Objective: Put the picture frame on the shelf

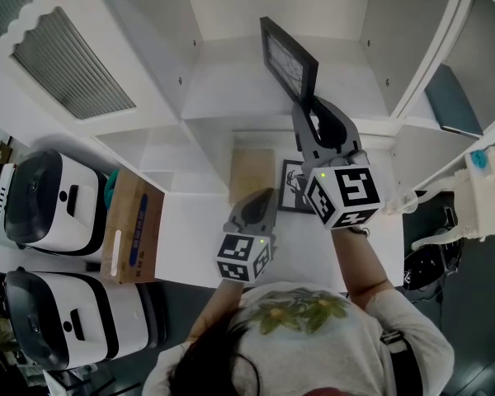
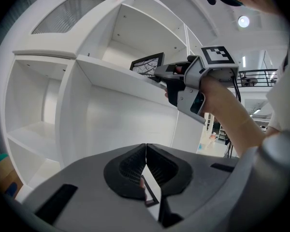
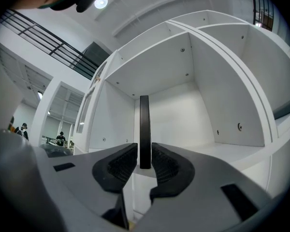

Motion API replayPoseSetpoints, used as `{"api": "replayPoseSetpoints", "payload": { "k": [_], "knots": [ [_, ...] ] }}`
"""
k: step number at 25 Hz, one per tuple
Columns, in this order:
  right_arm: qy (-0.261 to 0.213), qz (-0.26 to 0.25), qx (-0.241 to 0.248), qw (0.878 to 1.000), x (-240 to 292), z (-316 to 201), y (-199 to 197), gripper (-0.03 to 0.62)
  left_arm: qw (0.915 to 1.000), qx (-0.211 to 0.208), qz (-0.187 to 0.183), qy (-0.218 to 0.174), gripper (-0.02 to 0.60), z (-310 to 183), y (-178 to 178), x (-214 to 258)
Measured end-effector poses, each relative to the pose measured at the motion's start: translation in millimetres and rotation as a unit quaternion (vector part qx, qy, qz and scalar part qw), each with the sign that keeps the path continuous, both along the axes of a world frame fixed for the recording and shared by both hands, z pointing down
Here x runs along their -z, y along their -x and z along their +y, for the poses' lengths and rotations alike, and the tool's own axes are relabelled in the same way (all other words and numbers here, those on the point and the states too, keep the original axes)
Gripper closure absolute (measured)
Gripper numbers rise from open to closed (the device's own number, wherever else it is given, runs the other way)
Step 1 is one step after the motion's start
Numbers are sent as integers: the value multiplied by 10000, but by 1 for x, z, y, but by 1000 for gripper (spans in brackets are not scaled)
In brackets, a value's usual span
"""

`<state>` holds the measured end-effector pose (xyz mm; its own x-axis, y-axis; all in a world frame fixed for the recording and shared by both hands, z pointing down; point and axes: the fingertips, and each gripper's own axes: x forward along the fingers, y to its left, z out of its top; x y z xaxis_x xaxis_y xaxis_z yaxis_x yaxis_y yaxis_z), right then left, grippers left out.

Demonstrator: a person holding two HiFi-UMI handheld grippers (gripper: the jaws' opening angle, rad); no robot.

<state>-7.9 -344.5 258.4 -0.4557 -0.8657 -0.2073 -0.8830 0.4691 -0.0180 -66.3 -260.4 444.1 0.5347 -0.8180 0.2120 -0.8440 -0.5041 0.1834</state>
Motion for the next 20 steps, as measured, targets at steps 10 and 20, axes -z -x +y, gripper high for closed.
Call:
{"api": "replayPoseSetpoints", "payload": {
  "k": [10,20],
  "knots": [
    [-184,-431,576,9972,-24,36,-8,470,9998,-68,189,65,552,1,0,2],
    [135,45,1526,9882,-88,73,23,512,9978,-272,605,-77,552,7,-3,20]
  ]
}}
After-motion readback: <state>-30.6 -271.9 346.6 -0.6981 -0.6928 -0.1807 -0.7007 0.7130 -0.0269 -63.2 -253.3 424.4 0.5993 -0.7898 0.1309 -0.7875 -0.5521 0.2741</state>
